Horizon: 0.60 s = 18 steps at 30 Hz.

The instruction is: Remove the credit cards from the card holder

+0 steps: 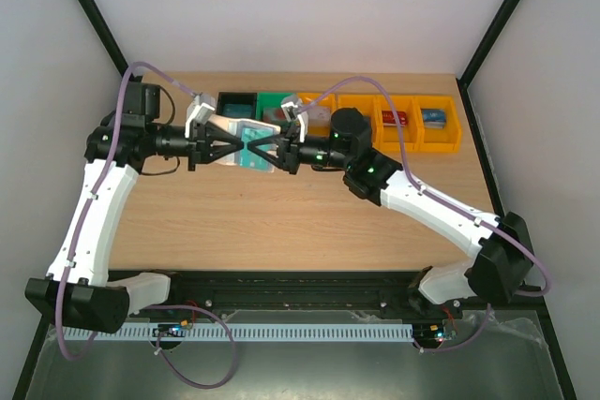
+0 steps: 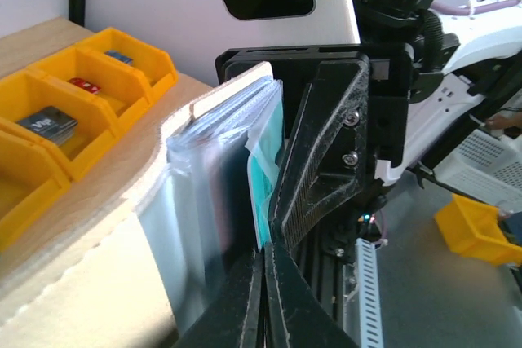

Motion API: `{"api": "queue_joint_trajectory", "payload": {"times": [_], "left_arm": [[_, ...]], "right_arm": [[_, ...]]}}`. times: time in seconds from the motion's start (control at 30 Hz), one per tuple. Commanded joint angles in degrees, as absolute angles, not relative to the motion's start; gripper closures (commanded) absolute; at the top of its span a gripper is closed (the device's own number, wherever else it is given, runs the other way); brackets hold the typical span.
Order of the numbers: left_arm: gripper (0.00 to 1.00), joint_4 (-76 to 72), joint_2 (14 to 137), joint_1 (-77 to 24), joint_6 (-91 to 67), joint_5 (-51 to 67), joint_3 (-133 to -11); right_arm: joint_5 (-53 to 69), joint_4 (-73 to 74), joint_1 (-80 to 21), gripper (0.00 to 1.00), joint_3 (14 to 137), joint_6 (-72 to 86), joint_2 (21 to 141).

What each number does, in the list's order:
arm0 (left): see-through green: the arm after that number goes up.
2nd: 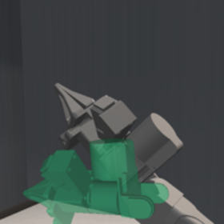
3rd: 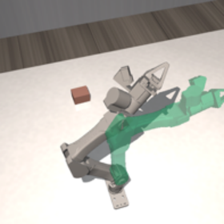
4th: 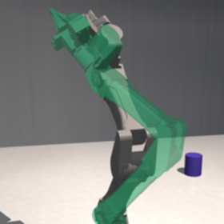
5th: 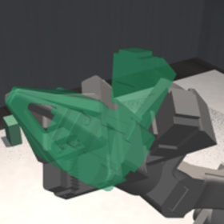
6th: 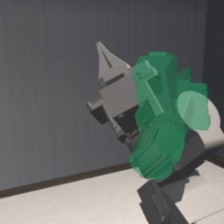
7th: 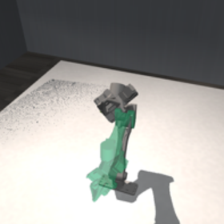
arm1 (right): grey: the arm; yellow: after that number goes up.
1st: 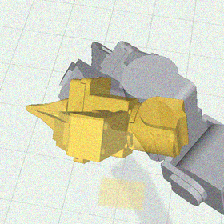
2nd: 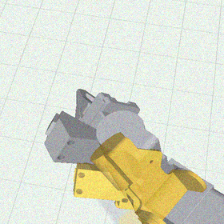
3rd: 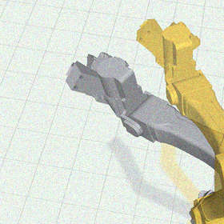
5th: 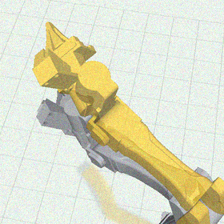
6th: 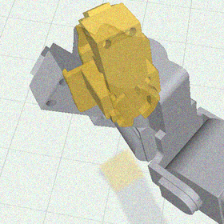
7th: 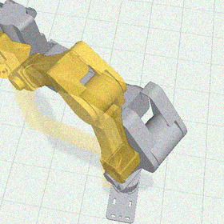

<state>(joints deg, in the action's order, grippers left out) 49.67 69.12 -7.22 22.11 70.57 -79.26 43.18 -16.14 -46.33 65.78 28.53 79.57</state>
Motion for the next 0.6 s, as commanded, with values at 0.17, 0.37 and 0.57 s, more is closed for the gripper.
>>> {"api": "queue_joint_trajectory", "payload": {"times": [0.17,0.37,0.57], "left_arm": [[0.98,53.9,67.5,-5.8,25.2,77.9,-78.6],[0.98,55.5,67.2,-6.1,28.5,78.4,-77.5],[0.74,51.1,67.1,-10.1,25.2,73.5,-75.2]], "right_arm": [[44.1,-18.3,-45.7,0.93,64.8,23.1,74.7],[46.5,-17.8,-45.7,0.98,65.8,23.2,75.5],[50.2,-20.4,-45.7,0.98,66.6,25.6,77.2]]}}
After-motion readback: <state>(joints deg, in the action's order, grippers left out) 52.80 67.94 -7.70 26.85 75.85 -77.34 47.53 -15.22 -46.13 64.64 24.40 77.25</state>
